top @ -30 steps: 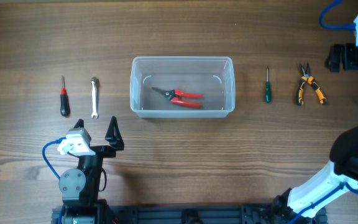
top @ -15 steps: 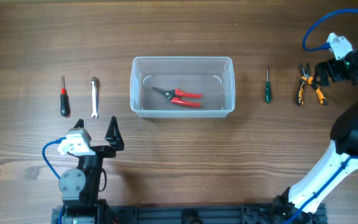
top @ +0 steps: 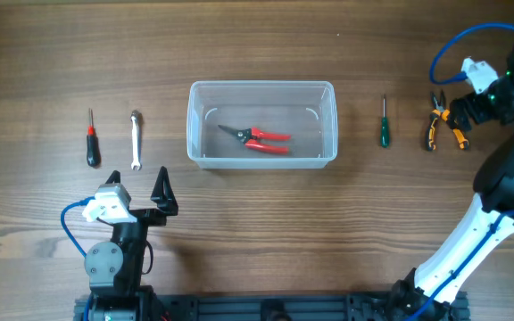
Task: Pack container
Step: 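Move the right gripper back over the orange-black pliers, then lower the right gripper and grasp the orange pliers at the handles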
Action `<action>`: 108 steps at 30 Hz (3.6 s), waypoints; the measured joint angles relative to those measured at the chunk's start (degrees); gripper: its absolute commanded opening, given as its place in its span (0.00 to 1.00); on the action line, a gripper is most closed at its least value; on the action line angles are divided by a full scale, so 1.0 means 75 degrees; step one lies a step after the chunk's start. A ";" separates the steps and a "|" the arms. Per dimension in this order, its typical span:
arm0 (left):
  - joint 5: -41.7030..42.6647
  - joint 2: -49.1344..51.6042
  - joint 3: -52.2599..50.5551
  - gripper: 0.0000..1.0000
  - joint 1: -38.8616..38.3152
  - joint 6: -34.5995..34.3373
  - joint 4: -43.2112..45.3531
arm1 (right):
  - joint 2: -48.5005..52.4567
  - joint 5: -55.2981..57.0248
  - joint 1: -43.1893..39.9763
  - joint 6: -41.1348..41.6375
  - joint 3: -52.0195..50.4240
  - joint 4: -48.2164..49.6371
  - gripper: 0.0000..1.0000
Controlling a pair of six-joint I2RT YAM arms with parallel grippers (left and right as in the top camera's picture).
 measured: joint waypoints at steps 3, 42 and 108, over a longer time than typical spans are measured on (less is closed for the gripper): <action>0.0000 0.0000 0.0000 1.00 0.0000 0.0000 0.0000 | 0.0146 0.0026 0.0000 0.0000 0.0000 -0.0012 0.98; 0.0000 0.0000 0.0000 1.00 0.0000 0.0000 0.0000 | 0.0580 0.0079 0.0000 0.0035 0.0000 -0.0044 0.99; 0.0000 0.0000 0.0000 1.00 0.0000 0.0000 0.0000 | 0.0437 0.0315 0.0271 0.0498 -0.0463 0.0609 0.13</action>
